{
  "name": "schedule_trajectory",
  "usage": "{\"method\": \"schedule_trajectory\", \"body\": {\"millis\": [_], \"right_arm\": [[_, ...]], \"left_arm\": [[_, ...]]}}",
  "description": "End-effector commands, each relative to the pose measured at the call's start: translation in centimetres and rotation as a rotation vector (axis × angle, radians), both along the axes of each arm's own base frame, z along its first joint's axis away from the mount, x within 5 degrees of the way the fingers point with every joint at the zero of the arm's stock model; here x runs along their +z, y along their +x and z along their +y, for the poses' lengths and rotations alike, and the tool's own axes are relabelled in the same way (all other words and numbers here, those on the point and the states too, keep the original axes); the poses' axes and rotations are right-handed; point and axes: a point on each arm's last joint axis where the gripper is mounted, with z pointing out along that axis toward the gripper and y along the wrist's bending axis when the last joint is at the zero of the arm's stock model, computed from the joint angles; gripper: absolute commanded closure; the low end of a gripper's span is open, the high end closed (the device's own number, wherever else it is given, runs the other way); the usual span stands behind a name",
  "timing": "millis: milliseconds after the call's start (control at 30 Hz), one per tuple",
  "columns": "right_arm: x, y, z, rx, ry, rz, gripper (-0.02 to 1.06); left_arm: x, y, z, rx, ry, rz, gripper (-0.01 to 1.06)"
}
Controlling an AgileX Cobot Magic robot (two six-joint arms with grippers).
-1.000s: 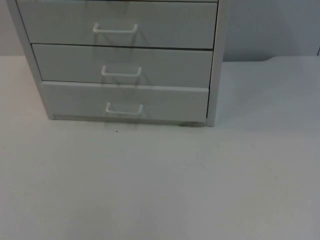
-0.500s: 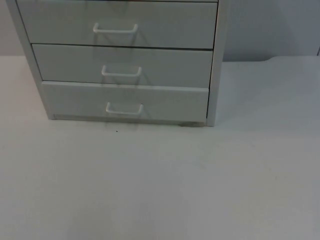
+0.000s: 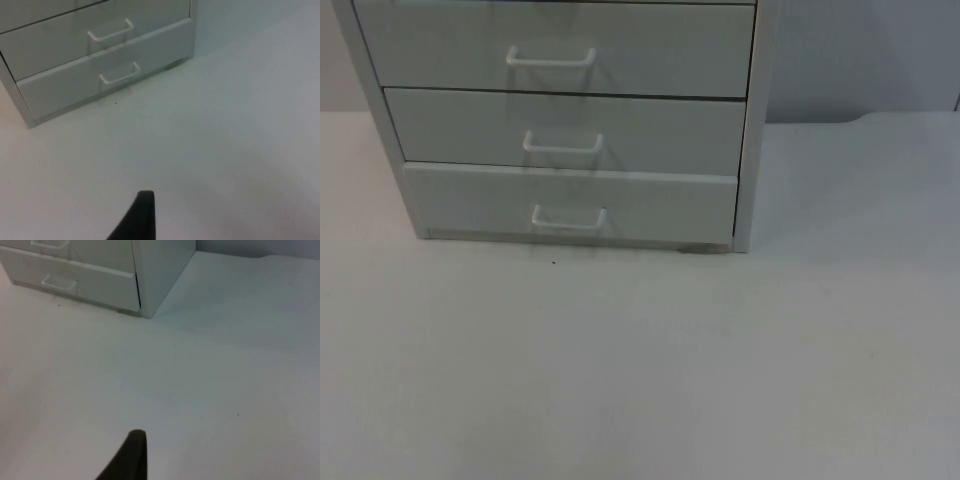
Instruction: Open the drawer with the left hand, place the block into the drawer with the right hand, then close the drawer with the left hand.
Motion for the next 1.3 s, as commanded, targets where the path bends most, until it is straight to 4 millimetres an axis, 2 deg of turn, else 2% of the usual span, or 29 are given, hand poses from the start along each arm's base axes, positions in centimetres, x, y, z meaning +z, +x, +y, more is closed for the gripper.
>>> {"method": "schedule_trajectory", "body": {"millis": [0, 333, 467, 1067, 1267], "right_arm": [[0.08, 0.03, 0.0, -0.019, 0.004, -0.016, -0.01], [0.08, 0.05, 0.19, -0.266, 0.002, -0.016, -0.01], [0.08, 0.06, 0.22, -0.311, 0.002, -0.017, -0.01], [0.08, 0.06, 0.22, -0.311, 0.002, -0.017, -0.01], [0.08, 0.06, 0.22, -0.311, 0.002, -0.017, -0.01]], "left_arm": [[-0.1, -0.05, -0.07, -0.011, -0.006, 0.004, 0.0], [-0.1, -0.05, -0.07, -0.011, -0.006, 0.004, 0.0], [-0.1, -0.05, -0.07, -0.011, -0.006, 0.004, 0.0], [-0.1, -0.05, -0.07, -0.011, -0.006, 0.004, 0.0], [-0.1, -0.08, -0.09, 0.042, -0.006, 0.004, 0.0]]}}
